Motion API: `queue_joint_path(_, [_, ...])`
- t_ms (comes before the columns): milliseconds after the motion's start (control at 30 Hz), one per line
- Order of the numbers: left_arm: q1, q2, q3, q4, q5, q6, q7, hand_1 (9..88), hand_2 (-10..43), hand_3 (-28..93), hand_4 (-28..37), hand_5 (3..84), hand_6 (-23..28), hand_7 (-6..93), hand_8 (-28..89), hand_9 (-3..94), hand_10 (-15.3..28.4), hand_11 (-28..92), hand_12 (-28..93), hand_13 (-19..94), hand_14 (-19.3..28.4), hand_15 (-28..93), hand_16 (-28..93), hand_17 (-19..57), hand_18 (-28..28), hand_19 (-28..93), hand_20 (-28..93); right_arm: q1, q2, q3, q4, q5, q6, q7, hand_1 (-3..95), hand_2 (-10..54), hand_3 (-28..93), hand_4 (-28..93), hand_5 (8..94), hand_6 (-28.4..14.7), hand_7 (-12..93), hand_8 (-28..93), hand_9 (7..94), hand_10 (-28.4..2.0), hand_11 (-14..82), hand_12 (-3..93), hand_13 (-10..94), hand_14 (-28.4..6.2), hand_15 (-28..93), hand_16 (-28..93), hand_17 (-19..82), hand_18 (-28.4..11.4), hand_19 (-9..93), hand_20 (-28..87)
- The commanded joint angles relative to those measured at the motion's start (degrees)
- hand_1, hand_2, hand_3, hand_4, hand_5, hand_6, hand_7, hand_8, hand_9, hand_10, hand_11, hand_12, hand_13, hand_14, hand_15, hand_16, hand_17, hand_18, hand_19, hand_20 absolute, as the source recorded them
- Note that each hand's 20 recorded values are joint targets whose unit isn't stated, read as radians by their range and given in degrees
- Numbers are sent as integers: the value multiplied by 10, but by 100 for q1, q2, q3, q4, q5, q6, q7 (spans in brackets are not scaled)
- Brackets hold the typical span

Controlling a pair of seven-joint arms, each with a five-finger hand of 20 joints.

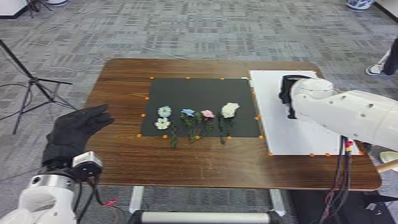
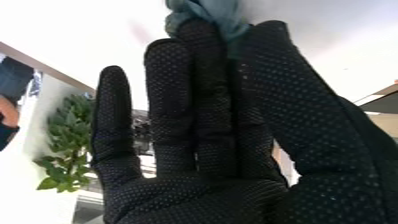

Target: Arrange flowers

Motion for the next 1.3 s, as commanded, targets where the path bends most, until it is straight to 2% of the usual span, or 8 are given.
queue_joint_path(33, [69, -33, -1, -8, -29, -5, 20, 247, 4, 884, -223, 567, 137, 165, -108, 479, 208, 390, 123, 346, 239, 574, -94, -55, 179, 436, 133, -300, 197, -204, -271, -337, 372, 122, 435, -95, 806, -283, 563, 22, 376, -173, 583, -145, 364, 191, 543, -101, 679, 234, 155, -240, 752, 189])
queue_joint_path(167, [108, -31, -8, -26, -41, 11, 39, 248, 4, 883, -223, 567, 137, 164, -108, 479, 208, 390, 123, 346, 239, 573, -94, -55, 179, 437, 133, -517, 206, -49, -304, -430, 433, 235, 446, -95, 798, -283, 566, 29, 353, -222, 588, -145, 359, 181, 551, -94, 682, 226, 165, -241, 754, 186])
queue_joint_path(267, [132, -44, -34, -40, -35, 10, 25, 249, 4, 883, -223, 566, 136, 166, -108, 478, 208, 390, 123, 346, 239, 574, -94, -55, 179, 437, 133, -555, 183, -203, -299, -628, 799, 381, 473, -95, 778, -282, 574, 33, 359, -157, 614, -135, 339, 203, 572, -74, 663, 250, 178, -236, 761, 181])
queue_joint_path(367, [111, -45, -19, -32, -48, 12, 35, 249, 4, 883, -223, 566, 137, 165, -108, 479, 208, 390, 123, 346, 238, 574, -94, -54, 178, 437, 133, -533, 164, -503, -257, -981, 1408, 547, 532, -95, 746, -281, 611, 37, 429, -138, 710, -82, 245, 327, 619, -27, 629, 286, 205, -224, 784, 163])
queue_joint_path(400, [123, -74, -30, -38, -1, -5, -18, 249, 4, 882, -223, 566, 137, 165, -108, 479, 208, 390, 123, 346, 239, 574, -94, -54, 178, 436, 133, -547, 172, -548, -256, -1029, 1583, 591, 559, -95, 738, -281, 643, 40, 458, -127, 754, -58, 246, 361, 654, -6, 611, 304, 230, -214, 797, 157])
queue_joint_path(467, [162, -57, -24, -51, -43, 31, 30, 248, 4, 883, -222, 567, 137, 164, -109, 479, 208, 390, 123, 346, 239, 574, -94, -54, 178, 437, 133, -527, 172, -633, -238, -1119, 1813, 576, 582, -95, 738, -281, 696, 41, 486, -104, 792, -37, 262, 379, 689, 9, 594, 322, 254, -203, 808, 152])
queue_joint_path(800, [285, -3, -38, -89, -130, 116, 134, 248, 5, 882, -222, 567, 136, 165, -108, 480, 207, 391, 123, 346, 239, 574, -95, -54, 178, 436, 132, -167, 271, -949, -460, -1300, 2507, 640, 580, -95, 755, -283, 757, 43, 455, -96, 854, -25, 219, 402, 752, 19, 553, 354, 286, -204, 825, 152])
queue_joint_path(1300, [645, 199, -151, -210, -317, 348, 388, 247, 5, 882, -222, 567, 137, 165, -108, 478, 208, 390, 124, 346, 239, 574, -94, -55, 179, 437, 133, 1011, 383, -1359, -997, -586, 2631, -34, 576, -95, 759, -283, 765, 45, 446, -86, 866, -24, 200, 415, 762, 23, 534, 368, 271, -202, 817, 151])
